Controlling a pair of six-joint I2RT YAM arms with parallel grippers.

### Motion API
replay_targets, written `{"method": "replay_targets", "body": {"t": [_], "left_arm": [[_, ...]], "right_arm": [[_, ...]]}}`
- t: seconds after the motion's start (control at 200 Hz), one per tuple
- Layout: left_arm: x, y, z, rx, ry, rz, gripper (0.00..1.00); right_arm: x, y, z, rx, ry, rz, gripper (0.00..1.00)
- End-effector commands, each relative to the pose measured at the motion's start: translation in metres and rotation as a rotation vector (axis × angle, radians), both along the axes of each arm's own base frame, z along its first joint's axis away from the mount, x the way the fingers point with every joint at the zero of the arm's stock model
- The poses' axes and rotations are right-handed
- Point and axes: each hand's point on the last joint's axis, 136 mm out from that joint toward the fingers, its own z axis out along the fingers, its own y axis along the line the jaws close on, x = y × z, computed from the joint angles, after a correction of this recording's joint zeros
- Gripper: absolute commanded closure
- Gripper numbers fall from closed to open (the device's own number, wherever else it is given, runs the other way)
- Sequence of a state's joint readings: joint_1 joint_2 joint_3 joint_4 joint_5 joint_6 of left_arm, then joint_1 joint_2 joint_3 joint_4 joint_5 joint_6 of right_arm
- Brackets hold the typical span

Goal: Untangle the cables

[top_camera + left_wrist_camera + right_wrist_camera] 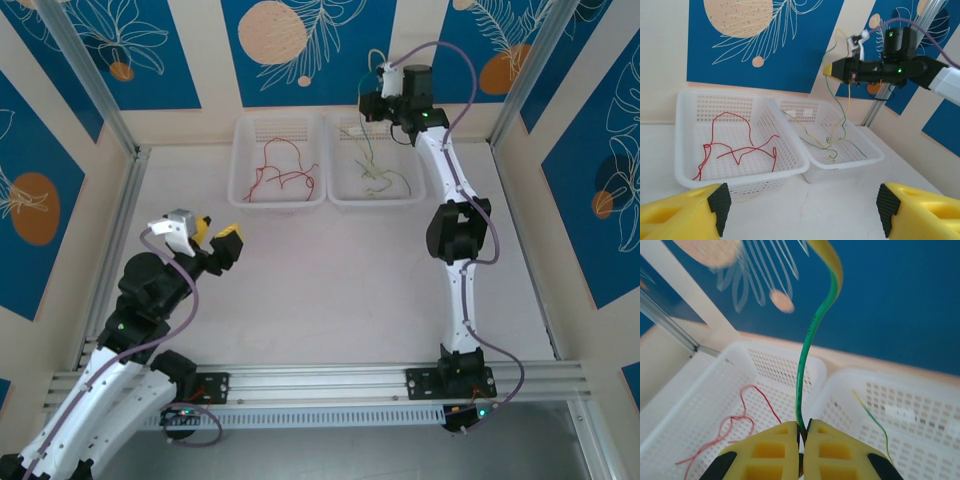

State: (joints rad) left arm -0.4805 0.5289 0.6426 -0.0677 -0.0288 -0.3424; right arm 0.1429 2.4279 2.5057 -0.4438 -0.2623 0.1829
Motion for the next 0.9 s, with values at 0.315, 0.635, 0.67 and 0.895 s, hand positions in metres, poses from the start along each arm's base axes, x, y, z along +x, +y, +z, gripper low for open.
{"method": "replay_targets", "body": {"t": [0.315,0.635,0.67,0.895], "left_arm": [[-0.001,-0.002,-0.002,-0.012,0.005,-0.007,0.21],[-0.001,-0.003,0.003,-0.011,-0.001,-0.013,0.21],[-0.001,-0.003,0.003,-0.008,-0.001,-0.013,0.21],[0.002,-0.005,0.0,0.001,0.009,-0.012,0.21]], "right_arm": [[0.009,-0.021,-0.132,0.004,0.342,-0.082,0.99],[0.008,-0.03,-0.136,-0.067,0.359,-0.154,0.53],[0.007,-0.03,-0.129,-0.087,0.343,-0.158,0.48],[-0.011,-0.037,-0.093,-0.288,0.285,-0.236,0.41]]}}
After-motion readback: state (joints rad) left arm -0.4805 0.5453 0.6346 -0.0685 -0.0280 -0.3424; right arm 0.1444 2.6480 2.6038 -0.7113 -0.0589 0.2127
